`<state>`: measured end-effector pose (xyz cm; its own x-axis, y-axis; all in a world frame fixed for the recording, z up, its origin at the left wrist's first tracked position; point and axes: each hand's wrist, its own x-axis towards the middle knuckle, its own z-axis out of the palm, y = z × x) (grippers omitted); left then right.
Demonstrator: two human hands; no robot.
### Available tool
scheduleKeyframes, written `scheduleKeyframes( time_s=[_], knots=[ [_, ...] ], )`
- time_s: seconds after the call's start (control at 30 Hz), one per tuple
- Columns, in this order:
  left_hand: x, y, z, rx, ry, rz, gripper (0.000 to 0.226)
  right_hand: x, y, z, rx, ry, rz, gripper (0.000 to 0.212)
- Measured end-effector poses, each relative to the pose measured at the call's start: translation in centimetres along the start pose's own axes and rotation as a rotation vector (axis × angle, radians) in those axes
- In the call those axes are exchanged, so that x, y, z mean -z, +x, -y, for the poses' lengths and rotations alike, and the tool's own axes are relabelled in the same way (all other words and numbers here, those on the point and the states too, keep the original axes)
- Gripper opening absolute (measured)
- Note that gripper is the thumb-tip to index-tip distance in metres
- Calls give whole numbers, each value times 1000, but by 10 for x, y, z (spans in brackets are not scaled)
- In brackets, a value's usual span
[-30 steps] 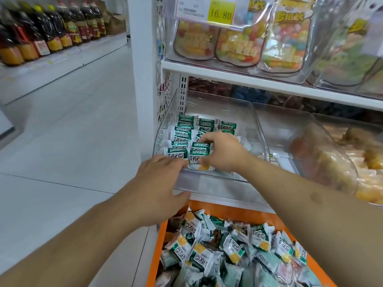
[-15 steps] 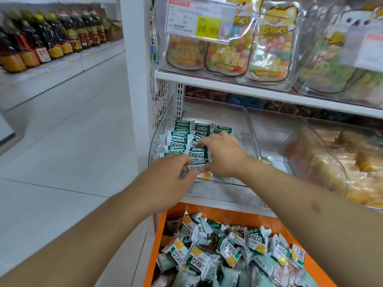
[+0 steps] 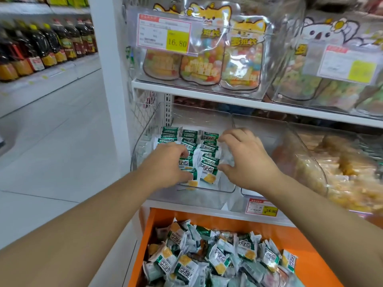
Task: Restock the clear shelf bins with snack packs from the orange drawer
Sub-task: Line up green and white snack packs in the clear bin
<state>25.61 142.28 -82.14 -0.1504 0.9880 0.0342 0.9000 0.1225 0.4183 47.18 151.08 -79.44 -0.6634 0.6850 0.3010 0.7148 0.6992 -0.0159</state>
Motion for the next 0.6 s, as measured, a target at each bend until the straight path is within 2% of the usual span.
scheduleKeyframes(
  time_s=[0.1, 0.27, 0.37, 0.6],
  knots=[
    [-8, 20, -6, -1, 159, 108, 90, -12, -8, -7, -66, 110, -18, 66],
    [-17, 38, -2, -49, 291, 115, 77, -16, -4, -11, -32, 103, -9, 44],
    [-19, 43, 4, -55, 289, 108, 71, -17, -3, -13, -64, 123, 5, 43],
    [-14, 47, 8, -116, 399, 59, 74, -20, -8, -10, -103, 172, 8, 37]
  ],
)
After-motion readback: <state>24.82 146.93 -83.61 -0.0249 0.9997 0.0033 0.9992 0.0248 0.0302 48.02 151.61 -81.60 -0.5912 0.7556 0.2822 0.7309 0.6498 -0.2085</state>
